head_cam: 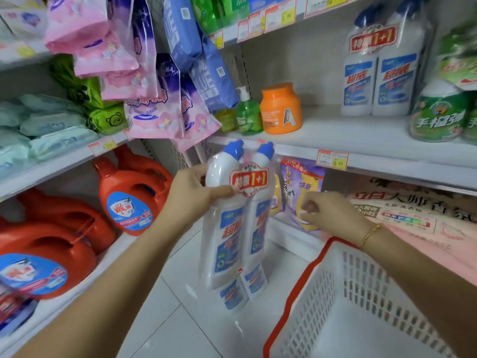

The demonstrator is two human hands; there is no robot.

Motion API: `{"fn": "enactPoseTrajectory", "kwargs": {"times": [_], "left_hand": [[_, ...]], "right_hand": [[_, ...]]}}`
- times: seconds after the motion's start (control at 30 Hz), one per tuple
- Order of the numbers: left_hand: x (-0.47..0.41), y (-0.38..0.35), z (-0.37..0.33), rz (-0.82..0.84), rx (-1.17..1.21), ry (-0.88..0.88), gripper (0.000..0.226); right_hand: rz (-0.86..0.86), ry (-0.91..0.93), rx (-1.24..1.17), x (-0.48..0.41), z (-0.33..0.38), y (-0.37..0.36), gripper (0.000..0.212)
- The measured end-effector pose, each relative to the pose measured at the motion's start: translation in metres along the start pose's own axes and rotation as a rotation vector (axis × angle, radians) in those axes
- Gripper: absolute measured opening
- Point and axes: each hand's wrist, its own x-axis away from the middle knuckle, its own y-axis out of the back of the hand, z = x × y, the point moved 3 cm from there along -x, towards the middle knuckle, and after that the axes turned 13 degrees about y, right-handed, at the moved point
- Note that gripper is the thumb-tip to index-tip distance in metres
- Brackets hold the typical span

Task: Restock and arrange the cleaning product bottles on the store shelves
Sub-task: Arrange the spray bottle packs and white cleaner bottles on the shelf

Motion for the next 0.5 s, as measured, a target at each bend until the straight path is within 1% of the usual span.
{"fn": "enactPoseTrajectory", "kwargs": {"times": [0.07, 0.1, 0.17, 0.27, 0.3, 0.33, 0.43, 0.5], "left_hand": [[0.004, -0.003, 0.026, 0.058, -0.008, 0.028, 0.023], [0.004, -0.005, 0.041, 0.075, -0.011, 0.056, 0.024], [0.004, -0.012, 0.074, 0.085, -0.013, 0.126, 0.025], [0.002, -0.027, 0.123, 0.105, -0.003, 0.219, 0.027], [0.001, -0.033, 0.136, 0.115, -0.013, 0.240, 0.030], [0.000, -0.039, 0.149, 0.123, -0.020, 0.257, 0.032], [-0.006, -0.056, 0.186, 0.142, -0.046, 0.289, 0.037], [-0.011, -0.067, 0.206, 0.158, -0.071, 0.294, 0.038]], "right_hand": [[0.135, -0.086, 0.184, 0.008, -0.028, -0.021, 0.018], [0.205, -0.118, 0.213, 0.014, -0.039, -0.033, 0.018], [0.316, -0.149, 0.192, 0.024, -0.056, -0.055, 0.021], [0.390, -0.138, 0.183, 0.038, -0.069, -0.077, 0.057], [0.385, -0.124, 0.203, 0.040, -0.072, -0.082, 0.063], [0.383, -0.115, 0.230, 0.042, -0.074, -0.084, 0.062], [0.395, -0.095, 0.297, 0.042, -0.078, -0.087, 0.041], [0.379, -0.067, 0.315, 0.042, -0.078, -0.087, 0.033]]}}
